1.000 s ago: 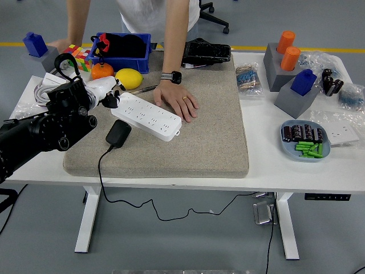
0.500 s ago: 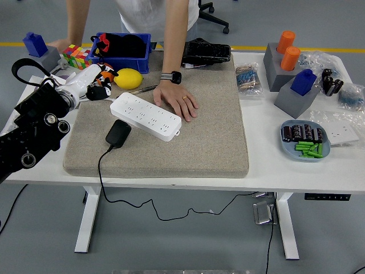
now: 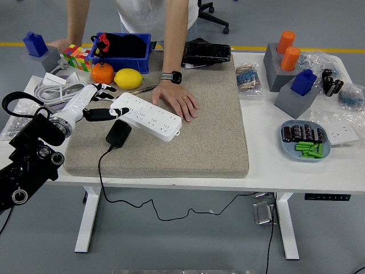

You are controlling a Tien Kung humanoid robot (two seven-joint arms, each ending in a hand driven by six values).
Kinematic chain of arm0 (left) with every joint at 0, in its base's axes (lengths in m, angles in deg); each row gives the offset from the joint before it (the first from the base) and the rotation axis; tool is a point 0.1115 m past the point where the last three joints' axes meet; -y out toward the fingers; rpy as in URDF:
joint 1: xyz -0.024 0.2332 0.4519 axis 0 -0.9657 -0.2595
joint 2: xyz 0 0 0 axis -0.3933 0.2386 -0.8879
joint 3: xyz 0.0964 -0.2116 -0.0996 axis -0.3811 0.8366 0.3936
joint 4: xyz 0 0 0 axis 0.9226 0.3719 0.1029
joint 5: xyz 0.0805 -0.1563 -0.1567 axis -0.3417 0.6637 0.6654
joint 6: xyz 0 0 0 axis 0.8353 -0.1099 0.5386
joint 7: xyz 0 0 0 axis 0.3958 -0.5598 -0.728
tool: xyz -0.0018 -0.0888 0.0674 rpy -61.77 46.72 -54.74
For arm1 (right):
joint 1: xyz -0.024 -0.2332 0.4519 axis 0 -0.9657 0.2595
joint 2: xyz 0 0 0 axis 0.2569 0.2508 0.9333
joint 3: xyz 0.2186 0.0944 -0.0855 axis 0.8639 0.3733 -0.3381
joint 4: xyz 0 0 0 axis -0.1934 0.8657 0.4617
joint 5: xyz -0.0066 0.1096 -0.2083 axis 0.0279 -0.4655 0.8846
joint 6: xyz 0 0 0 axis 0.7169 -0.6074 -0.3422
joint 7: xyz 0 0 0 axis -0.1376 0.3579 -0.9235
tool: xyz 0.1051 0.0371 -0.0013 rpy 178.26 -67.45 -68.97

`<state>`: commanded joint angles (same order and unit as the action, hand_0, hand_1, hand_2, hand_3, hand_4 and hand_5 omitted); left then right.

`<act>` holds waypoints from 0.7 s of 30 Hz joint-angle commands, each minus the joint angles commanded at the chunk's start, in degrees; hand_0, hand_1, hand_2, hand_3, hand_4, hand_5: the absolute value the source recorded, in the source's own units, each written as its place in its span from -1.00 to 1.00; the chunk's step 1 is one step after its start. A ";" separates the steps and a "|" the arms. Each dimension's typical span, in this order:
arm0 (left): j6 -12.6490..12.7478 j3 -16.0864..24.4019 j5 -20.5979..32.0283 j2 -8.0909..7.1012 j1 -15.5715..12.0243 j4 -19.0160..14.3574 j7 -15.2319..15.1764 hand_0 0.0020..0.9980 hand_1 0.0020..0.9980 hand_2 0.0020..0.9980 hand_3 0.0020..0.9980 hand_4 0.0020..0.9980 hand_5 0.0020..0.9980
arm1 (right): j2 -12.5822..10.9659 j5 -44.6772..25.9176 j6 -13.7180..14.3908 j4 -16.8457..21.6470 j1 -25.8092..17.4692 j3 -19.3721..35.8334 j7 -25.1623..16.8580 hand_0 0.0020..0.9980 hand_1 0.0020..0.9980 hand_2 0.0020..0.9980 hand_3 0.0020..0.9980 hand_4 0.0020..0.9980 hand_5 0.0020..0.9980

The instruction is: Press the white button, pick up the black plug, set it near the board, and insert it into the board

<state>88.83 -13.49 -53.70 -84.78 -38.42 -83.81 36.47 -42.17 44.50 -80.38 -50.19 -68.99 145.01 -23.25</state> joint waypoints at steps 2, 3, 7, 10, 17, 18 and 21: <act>0.21 0.17 -0.78 0.17 -0.59 -0.33 0.64 0.69 0.77 0.66 0.68 1.00 0.40 | 0.03 -0.04 0.03 0.02 -0.04 -0.01 0.01 0.25 0.13 0.13 0.19 0.38 -0.22; 0.46 0.23 -1.92 0.39 -0.98 -0.63 1.57 0.69 0.77 0.66 0.68 1.00 0.40 | 0.05 -0.09 0.03 0.06 -0.06 -0.07 0.01 0.25 0.13 0.13 0.19 0.38 -0.22; 0.99 0.54 -5.37 1.29 -2.20 -1.40 5.43 0.77 0.86 0.79 0.83 1.00 0.62 | 0.13 -0.04 0.04 0.07 -0.15 -0.32 0.04 0.25 0.13 0.13 0.19 0.38 -0.22; 1.67 -0.03 -7.70 2.09 -2.95 -1.94 9.10 0.77 0.85 0.76 0.83 1.00 0.54 | 0.17 0.06 0.05 0.05 -0.16 -0.50 0.06 0.25 0.13 0.13 0.19 0.37 -0.22; 3.95 -1.53 -10.17 3.30 -4.19 -2.26 13.08 0.68 0.77 0.69 0.81 1.00 0.23 | 0.21 -0.04 0.08 0.11 -0.22 -0.99 0.06 0.25 0.13 0.13 0.19 0.37 -0.22; 4.04 -1.72 -10.10 3.42 -4.29 -2.29 13.05 0.68 0.77 0.69 0.81 1.00 0.23 | 0.22 -0.05 0.09 0.10 -0.23 -1.05 0.06 0.25 0.13 0.13 0.19 0.37 -0.22; 4.09 -2.18 -10.15 3.81 -4.47 -2.41 13.05 0.68 0.77 0.69 0.81 1.00 0.23 | 0.26 -0.07 0.11 0.10 -0.21 -1.16 0.06 0.25 0.13 0.13 0.19 0.37 -0.22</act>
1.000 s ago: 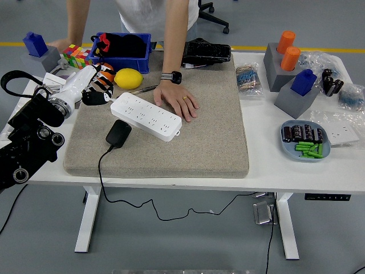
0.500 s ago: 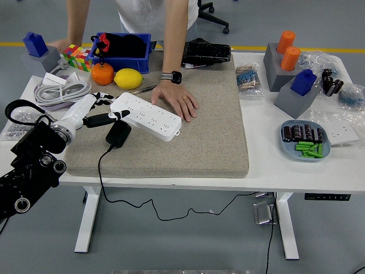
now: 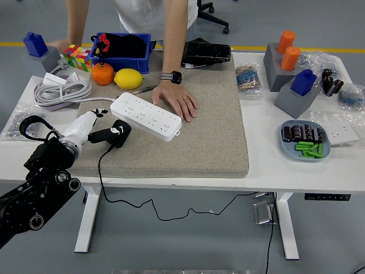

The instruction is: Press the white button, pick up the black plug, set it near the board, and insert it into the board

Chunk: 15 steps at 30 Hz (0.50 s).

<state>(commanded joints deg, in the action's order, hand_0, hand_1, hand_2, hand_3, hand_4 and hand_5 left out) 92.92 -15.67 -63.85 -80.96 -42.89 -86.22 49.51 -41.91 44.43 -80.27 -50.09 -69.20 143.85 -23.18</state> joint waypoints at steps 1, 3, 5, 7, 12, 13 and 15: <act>0.16 -0.22 -0.13 0.16 -0.05 -0.01 0.16 0.61 0.67 0.62 0.78 1.00 0.20 | 0.04 0.02 0.01 0.00 0.00 0.01 0.00 0.25 0.13 0.13 0.19 0.37 -0.22; 1.01 -0.76 -0.64 0.42 -0.13 0.04 0.75 0.61 0.67 0.62 0.78 1.00 0.20 | 0.07 -0.05 0.00 0.02 0.00 -0.08 0.00 0.25 0.13 0.13 0.19 0.37 -0.22; 2.08 -1.17 -0.97 0.73 -0.16 0.33 1.18 0.61 0.67 0.62 0.78 1.00 0.20 | 0.09 -0.09 0.05 0.01 0.00 -0.10 -0.04 0.25 0.13 0.13 0.19 0.37 -0.22; 3.12 -1.51 -0.81 1.03 -0.13 0.81 1.31 0.59 0.62 0.53 0.70 1.00 -0.17 | 0.08 -0.13 0.06 0.01 -0.03 -0.16 -0.05 0.25 0.13 0.13 0.19 0.37 -0.22; 5.84 -2.58 -0.53 1.74 -0.01 1.76 1.31 0.59 0.62 0.53 0.70 1.00 -0.17 | 0.06 -0.21 0.13 -0.02 -0.21 -0.31 -0.09 0.25 0.13 0.13 0.19 0.37 -0.22; 6.00 -2.76 -0.59 1.83 0.02 1.88 1.45 0.47 0.47 0.39 0.62 1.00 -0.35 | 0.08 -0.21 0.13 -0.02 -0.24 -0.32 -0.07 0.25 0.13 0.13 0.19 0.37 -0.22; 6.26 -3.25 -0.20 2.04 0.22 2.43 1.50 0.47 0.47 0.39 0.62 1.00 -0.35 | 0.14 -0.25 0.13 0.01 -0.28 -0.36 -0.08 0.25 0.13 0.13 0.19 0.37 -0.22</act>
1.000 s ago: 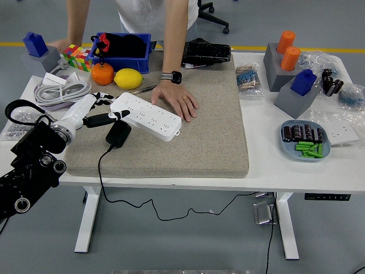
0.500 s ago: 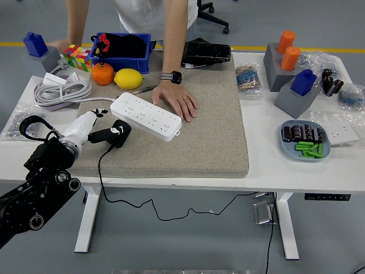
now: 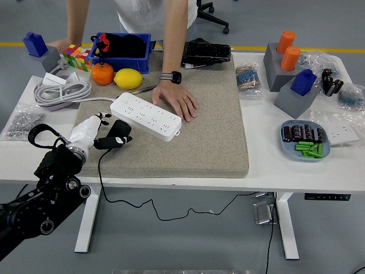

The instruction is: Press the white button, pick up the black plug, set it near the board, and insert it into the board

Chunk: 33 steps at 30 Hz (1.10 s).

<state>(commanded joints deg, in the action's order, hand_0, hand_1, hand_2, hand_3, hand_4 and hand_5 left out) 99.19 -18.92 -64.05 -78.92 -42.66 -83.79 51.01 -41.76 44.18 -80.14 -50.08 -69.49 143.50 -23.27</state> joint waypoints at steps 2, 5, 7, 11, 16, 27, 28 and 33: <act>-0.02 -0.30 0.13 0.16 0.08 0.36 -0.02 0.47 0.47 0.39 0.62 1.00 -0.35 | 0.06 0.01 -0.03 0.01 0.00 0.02 0.03 0.25 0.13 0.13 0.19 0.37 -0.22; 0.56 -0.70 0.01 0.58 0.22 1.06 -0.40 0.44 0.42 0.33 0.60 1.00 -0.42 | 0.14 0.00 0.00 0.05 -0.10 0.06 -0.01 0.25 0.13 0.13 0.19 0.37 -0.22; 1.37 -1.09 0.11 0.80 0.47 1.48 -0.86 0.44 0.42 0.33 0.60 1.00 -0.42 | 0.16 0.05 0.05 0.02 -0.20 0.14 -0.03 0.25 0.13 0.13 0.19 0.37 -0.22; 3.60 -2.05 0.60 1.18 1.22 2.38 -2.08 0.41 0.39 0.26 0.54 1.00 -0.45 | 0.18 0.16 0.09 -0.01 -0.19 0.35 -0.03 0.25 0.13 0.13 0.19 0.37 -0.22; 6.23 -2.72 1.56 1.87 1.90 3.64 -3.04 0.18 0.22 0.14 0.47 0.99 -0.47 | 0.22 0.22 0.04 0.02 -0.11 0.39 -0.03 0.25 0.13 0.13 0.19 0.36 -0.22; 5.67 -3.50 3.25 2.40 2.66 6.24 -2.39 -0.05 0.10 0.08 0.48 0.95 -0.48 | 0.11 0.34 0.06 0.09 -0.16 0.32 -0.08 0.25 0.12 0.13 0.19 0.36 -0.22; 5.81 -3.44 3.32 2.42 2.65 6.22 -2.55 -0.18 0.00 0.02 0.43 0.81 -0.64 | 0.10 0.31 0.08 0.09 -0.15 0.30 -0.11 0.25 0.12 0.13 0.19 0.36 -0.22; 6.70 -3.57 3.01 2.54 2.90 6.11 -3.35 -0.18 0.00 0.02 0.43 0.81 -0.64 | 0.12 0.21 0.16 0.13 -0.12 0.10 -0.22 0.25 0.12 0.13 0.19 0.36 -0.22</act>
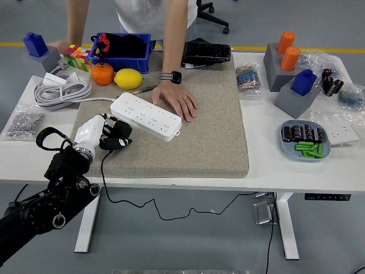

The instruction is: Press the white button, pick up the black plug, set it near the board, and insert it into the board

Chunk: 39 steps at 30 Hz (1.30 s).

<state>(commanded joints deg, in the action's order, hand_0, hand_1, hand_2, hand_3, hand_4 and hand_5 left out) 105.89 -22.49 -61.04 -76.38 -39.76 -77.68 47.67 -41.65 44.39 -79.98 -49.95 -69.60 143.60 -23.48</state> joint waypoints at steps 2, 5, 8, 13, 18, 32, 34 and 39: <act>0.07 -0.13 -0.37 0.07 0.10 0.00 0.03 -0.37 -0.21 -0.11 0.31 0.60 -0.89 | 0.04 0.01 0.06 0.00 0.01 0.04 -0.09 0.25 0.12 0.12 0.19 0.36 -0.22; -0.42 -0.67 -1.00 0.15 0.32 0.25 0.55 -0.37 -0.21 -0.11 0.31 0.60 -0.89 | 0.08 0.05 0.10 -0.04 0.03 0.12 -0.14 0.25 0.12 0.12 0.19 0.36 -0.22; -0.34 -1.04 -1.81 0.19 0.34 0.48 0.43 -0.47 -0.30 -0.14 0.22 0.54 -1.00 | 0.07 0.01 0.17 -0.01 0.02 0.27 -0.24 0.25 0.12 0.12 0.19 0.36 -0.22; -0.15 -1.60 -4.70 0.35 0.69 0.91 0.31 -0.45 -0.28 -0.14 0.18 0.46 -1.00 | 0.05 -0.08 0.42 -0.05 -0.03 0.21 -0.60 0.25 0.12 0.12 0.18 0.36 -0.22; 0.31 -2.02 -6.89 0.42 0.99 0.97 -0.13 -0.45 -0.28 -0.14 0.18 0.46 -1.00 | 0.12 -0.35 0.82 0.03 0.00 0.13 -1.25 0.25 0.12 0.12 0.18 0.36 -0.22; -0.06 -1.69 -7.32 -0.02 1.29 -0.64 -2.05 -0.49 -0.39 -0.29 0.15 0.08 -1.00 | 0.17 -0.53 1.20 0.00 -0.02 0.32 -1.70 0.25 0.11 0.11 0.18 0.36 -0.24; -0.15 -1.77 -7.03 -0.25 1.61 -1.22 -2.14 -0.49 -0.39 -0.29 0.15 0.08 -1.00 | 0.15 -0.57 1.19 -0.01 0.01 0.36 -1.71 0.25 0.11 0.11 0.18 0.36 -0.24; 0.16 -1.44 -6.41 -0.68 2.66 -2.21 -2.74 -0.50 -0.41 -0.30 0.15 0.10 -1.00 | 0.07 -0.57 1.24 -0.02 0.02 0.32 -1.72 0.24 0.11 0.11 0.18 0.36 -0.24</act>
<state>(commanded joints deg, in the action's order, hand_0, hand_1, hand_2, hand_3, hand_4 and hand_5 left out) 106.05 -23.93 -67.45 -77.06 -37.10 -79.90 44.93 -41.57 43.82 -78.74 -49.98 -69.58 143.91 -25.21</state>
